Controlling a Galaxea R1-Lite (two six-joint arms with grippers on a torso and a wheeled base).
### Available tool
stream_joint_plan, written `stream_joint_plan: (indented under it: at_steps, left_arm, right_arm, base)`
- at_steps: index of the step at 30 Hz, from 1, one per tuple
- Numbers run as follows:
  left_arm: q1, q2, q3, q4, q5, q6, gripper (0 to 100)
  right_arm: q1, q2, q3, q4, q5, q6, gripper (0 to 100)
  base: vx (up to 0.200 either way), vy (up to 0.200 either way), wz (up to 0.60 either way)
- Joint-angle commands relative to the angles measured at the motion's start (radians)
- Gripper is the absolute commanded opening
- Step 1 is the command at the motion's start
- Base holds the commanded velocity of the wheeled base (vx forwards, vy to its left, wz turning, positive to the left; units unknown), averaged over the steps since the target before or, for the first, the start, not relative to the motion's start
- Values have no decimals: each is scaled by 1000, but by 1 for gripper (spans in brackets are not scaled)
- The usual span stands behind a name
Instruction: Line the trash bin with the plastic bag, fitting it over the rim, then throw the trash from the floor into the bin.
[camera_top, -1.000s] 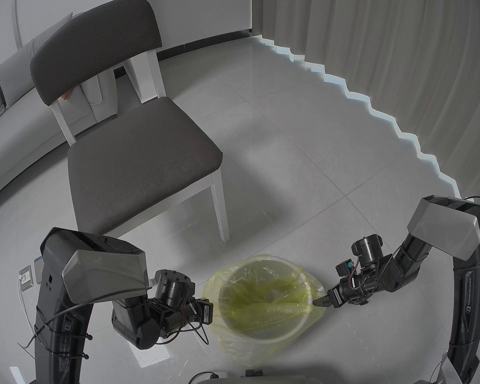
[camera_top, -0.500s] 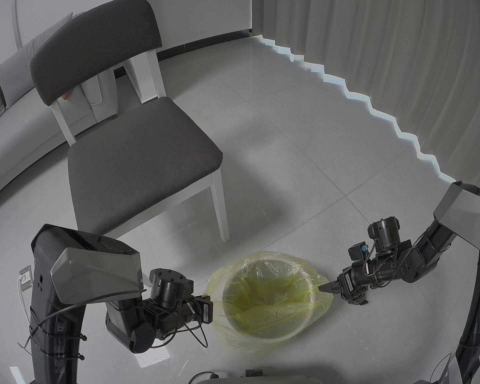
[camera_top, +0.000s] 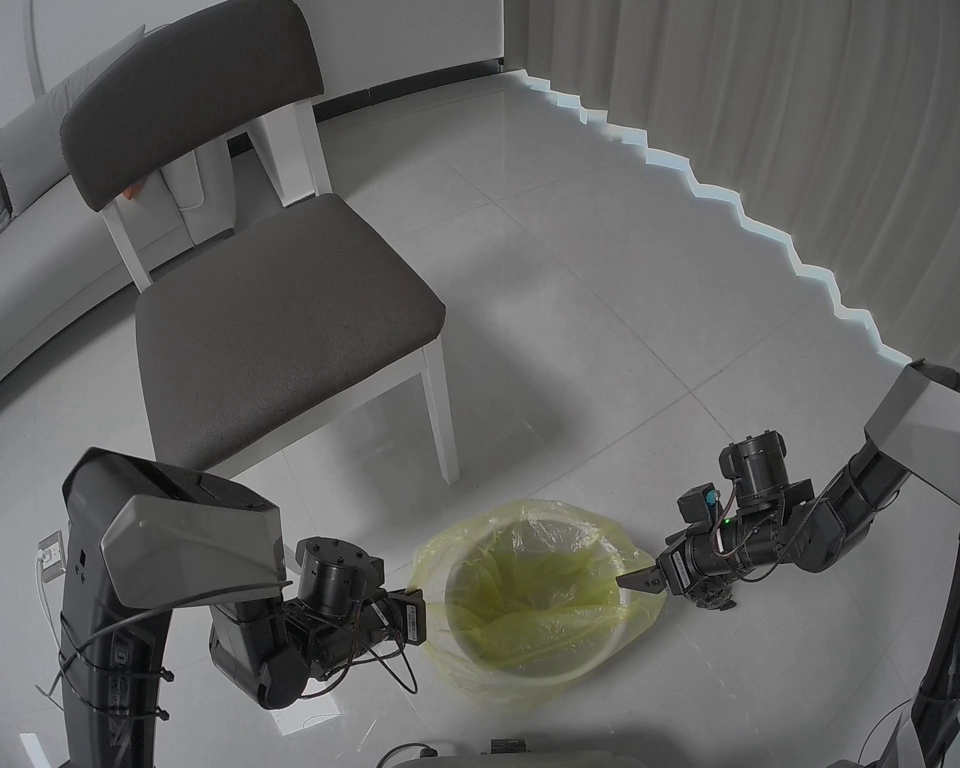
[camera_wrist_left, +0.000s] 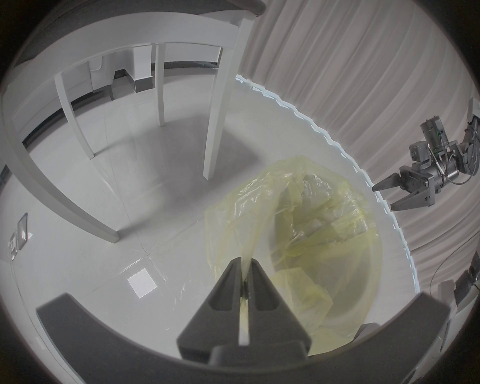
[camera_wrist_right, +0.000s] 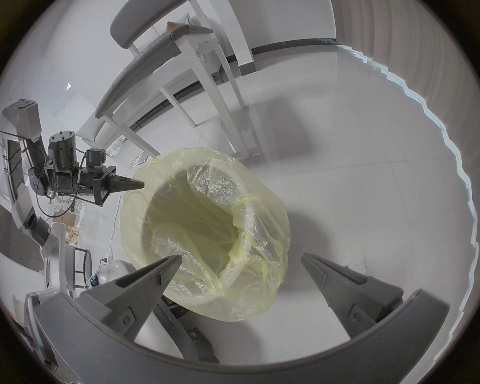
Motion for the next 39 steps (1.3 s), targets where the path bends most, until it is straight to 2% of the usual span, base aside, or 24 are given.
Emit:
stream_joint_plan:
  at_steps: [1, 10, 18, 22, 28, 39]
  left_arm:
    - [0, 7, 4, -3, -13, -4, 100]
    - [0, 21, -7, -3, -19, -11, 100]
    - [39, 68, -22, -17, -11, -11, 100]
    - [79, 33, 41, -80, -11, -11, 100]
    - [95, 12, 119, -160, -17, -11, 100]
    - [110, 50, 139, -168, -7, 4, 100]
  right_arm:
    - [-2, -15, 10, 1, 1, 1, 100]
    - [-1, -27, 16, 3, -1, 1, 100]
    - [-1, -32, 36, 0, -19, 3, 100]
    - [-6, -44, 59, -5, -21, 1, 100]
    - [-6, -44, 54, -5, -19, 1, 100]
    - [-2, -36, 51, -5, -19, 1, 100]
  base:
    - [0, 0, 0]
    - [0, 0, 0]
    - [0, 0, 0]
    - [0, 0, 0]
    - [0, 0, 0]
    - [0, 0, 0]
